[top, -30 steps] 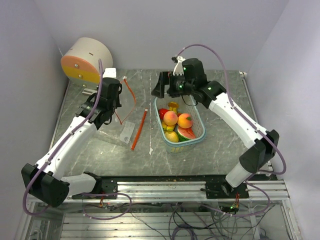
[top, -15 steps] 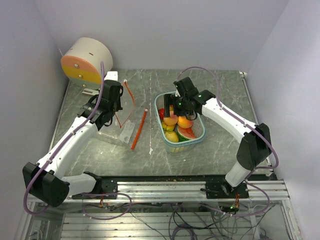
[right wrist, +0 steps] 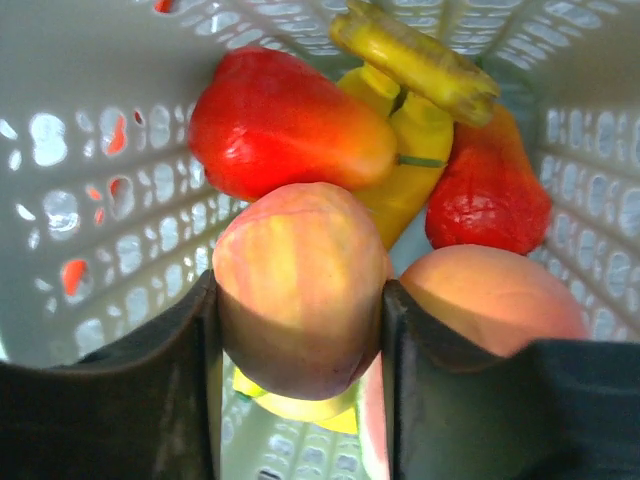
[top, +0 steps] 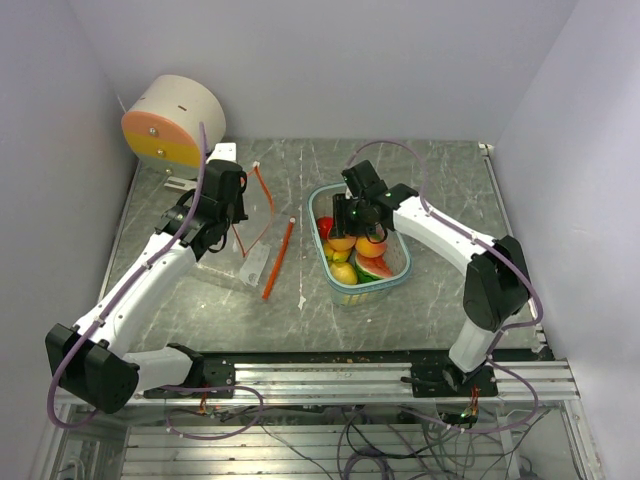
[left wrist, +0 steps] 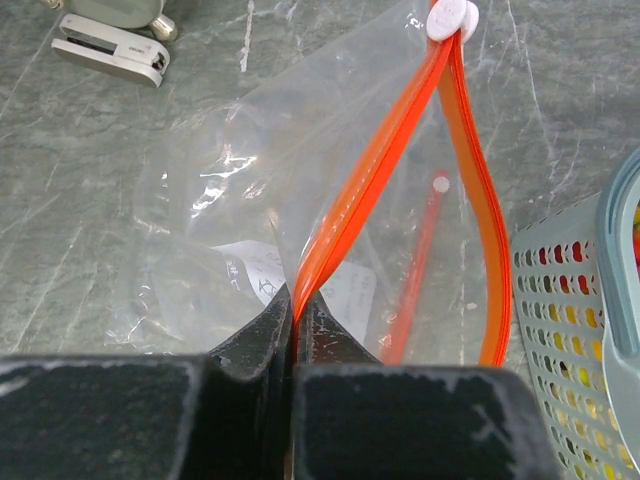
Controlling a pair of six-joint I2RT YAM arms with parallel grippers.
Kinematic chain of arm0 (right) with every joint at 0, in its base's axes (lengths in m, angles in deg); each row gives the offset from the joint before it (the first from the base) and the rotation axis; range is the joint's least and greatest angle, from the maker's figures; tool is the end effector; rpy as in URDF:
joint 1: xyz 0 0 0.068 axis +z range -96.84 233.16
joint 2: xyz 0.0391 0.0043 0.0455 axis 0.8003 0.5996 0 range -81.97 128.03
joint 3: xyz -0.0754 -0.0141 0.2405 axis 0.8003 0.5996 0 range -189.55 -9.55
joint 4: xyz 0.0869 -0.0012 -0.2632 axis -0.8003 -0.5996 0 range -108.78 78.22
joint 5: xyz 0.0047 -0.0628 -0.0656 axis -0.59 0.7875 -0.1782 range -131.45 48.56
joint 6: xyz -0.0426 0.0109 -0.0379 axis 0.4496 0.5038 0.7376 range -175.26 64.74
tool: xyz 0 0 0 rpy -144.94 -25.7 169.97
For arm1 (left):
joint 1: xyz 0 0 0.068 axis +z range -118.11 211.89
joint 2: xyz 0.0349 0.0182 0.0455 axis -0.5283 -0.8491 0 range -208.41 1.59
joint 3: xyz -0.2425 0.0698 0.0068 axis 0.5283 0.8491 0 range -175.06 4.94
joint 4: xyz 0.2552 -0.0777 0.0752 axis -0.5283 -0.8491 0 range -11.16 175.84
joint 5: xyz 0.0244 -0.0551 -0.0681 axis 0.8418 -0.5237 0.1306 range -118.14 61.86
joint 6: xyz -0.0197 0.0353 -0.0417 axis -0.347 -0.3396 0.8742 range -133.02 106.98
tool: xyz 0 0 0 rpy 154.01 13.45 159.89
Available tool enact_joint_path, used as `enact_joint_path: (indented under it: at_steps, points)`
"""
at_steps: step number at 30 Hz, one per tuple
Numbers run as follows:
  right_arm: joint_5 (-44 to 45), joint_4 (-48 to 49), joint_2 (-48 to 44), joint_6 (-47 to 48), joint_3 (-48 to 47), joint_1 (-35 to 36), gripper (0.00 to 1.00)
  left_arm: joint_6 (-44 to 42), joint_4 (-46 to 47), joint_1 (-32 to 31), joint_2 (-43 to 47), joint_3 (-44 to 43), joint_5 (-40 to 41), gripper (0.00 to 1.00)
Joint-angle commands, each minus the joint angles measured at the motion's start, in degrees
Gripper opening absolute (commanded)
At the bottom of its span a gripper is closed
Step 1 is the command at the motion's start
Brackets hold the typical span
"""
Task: Place the food in the zip-top bag and seal the zipper
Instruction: Pick up the fake fruit from the bin, then place the fake fruit in the zipper food storage bag.
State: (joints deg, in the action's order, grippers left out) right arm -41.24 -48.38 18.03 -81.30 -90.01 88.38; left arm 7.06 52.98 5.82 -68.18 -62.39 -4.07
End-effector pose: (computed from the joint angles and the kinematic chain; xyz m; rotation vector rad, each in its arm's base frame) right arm 0.3214 0.2267 0.2258 -0.2069 2.5944 0.3997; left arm 0.2693 -0.1129 0.3255 -0.1222 2.1231 -0.0138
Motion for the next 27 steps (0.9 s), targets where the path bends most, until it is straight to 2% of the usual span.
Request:
enact_joint_path:
  at_steps: [1, 3, 7, 10, 13, 17, 22, 27]
  points:
    - [3.8, -3.7, -2.2, 1.9, -3.9, -0.1, 0.26, 0.9, 0.3, 0.4, 0.8, -1.6, -1.8, 0.07]
    - [5.1, -7.3, -2.9, 2.9, -8.5, -0.1, 0.16, 0.9, 0.5, 0.3, 0.9, -1.8, -2.0, 0.07]
    - [3.9, -11.9, -3.2, 5.9, -19.4, -0.1, 0.14, 1.3, 1.3, 0.3, 0.9, -1.3, -3.0, 0.07]
    - [-2.9, -11.5, -3.0, 6.8, -25.7, -0.1, 0.14, 1.9, 1.5, 0.2, 0.8, -1.7, -4.2, 0.07]
    - [-13.4, -7.0, -2.1, 5.2, -28.3, 0.1, 0.14, 2.7, 1.5, 0.2, 0.5, -2.7, -5.8, 0.07]
    - [-24.5, 5.1, -2.0, -0.5, -24.2, 1.0, 0.14, 4.4, 1.5, 0.2, 0.4, -4.5, -8.5, 0.07]
    - [-32.0, 18.5, -0.7, -6.0, -21.3, 2.3, 0.14, 6.3, 2.0, 0.2, 1.0, -4.5, -10.6, 0.07]
    - [-35.3, 25.4, 0.3, -9.8, -20.8, 3.0, 0.14, 7.7, 3.3, 0.2, 1.0, -2.5, -11.7, 0.07]
